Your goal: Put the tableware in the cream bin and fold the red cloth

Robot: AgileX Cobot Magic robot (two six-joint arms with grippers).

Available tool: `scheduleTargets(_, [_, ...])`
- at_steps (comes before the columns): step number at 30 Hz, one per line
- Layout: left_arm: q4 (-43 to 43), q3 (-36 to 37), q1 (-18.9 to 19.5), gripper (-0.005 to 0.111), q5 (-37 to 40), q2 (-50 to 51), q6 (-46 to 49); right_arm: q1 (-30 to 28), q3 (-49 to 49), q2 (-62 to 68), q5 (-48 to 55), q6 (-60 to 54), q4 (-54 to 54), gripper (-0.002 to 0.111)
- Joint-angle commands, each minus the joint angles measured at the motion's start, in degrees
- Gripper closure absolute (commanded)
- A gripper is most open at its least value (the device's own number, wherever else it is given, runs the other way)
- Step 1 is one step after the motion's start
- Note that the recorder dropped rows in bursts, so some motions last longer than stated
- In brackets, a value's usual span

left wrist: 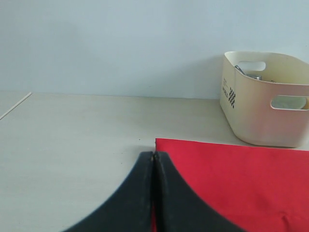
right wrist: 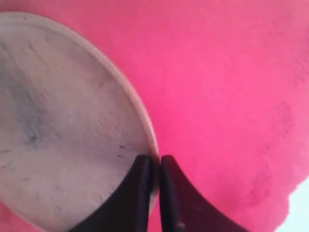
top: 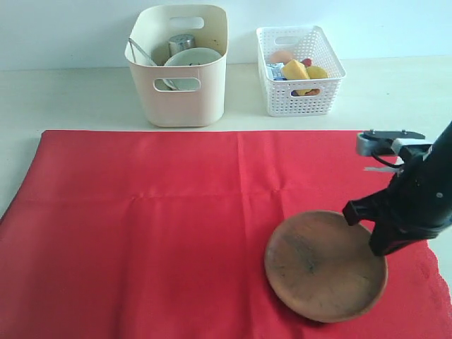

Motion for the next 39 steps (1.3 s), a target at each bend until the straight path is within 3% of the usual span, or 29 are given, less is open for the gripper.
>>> scheduleTargets(1, [0.0, 0.0, -0.3, 0.104, 0.2, -0.3, 0.0, -0.3, -2.4, -1.4, 0.1, -11.1, 11.9, 0.108])
scheduleTargets(4, [0.0, 0.0, -0.3, 0.104, 0.2, -0.3, 0.0, -0.3, -3.9, -1.8, -0.2, -17.0, 17.8, 0.108])
scheduleTargets(9, [0.0, 0.0, -0.3, 0.104, 0.2, -0.3, 0.0, -0.3, -4.0, -1.4, -7.5, -16.9, 19.1, 0.108])
scheduleTargets(21, [0.0, 0.0, -0.3, 0.104, 0.2, -0.3, 0.0, -0.3, -3.9, 4.5, -11.8, -16.0, 20.1, 0.107])
scheduleTargets(30, [0.0, 0.0, -0.3, 0.104, 0.2, -0.3, 0.0, -0.3, -3.9, 7.1, -11.9, -19.3, 20.0, 0.065])
scheduleTargets(33, [0.0, 0.0, -0.3, 0.104, 0.2, -0.3, 0.0, -0.3, -3.9, 9.1, -12.0, -22.9, 23.8, 0.063])
scheduleTargets(36, [0.0, 0.0, -0.3, 0.104, 0.2, -0.3, 0.0, -0.3, -3.9, 10.8, -10.1, -37.2, 33.4, 0.063])
scheduleTargets(39, [0.0, 0.0, -0.3, 0.104, 0.2, -0.3, 0.0, -0.3, -3.9, 12.5, -10.0, -40.9, 35.5, 0.063])
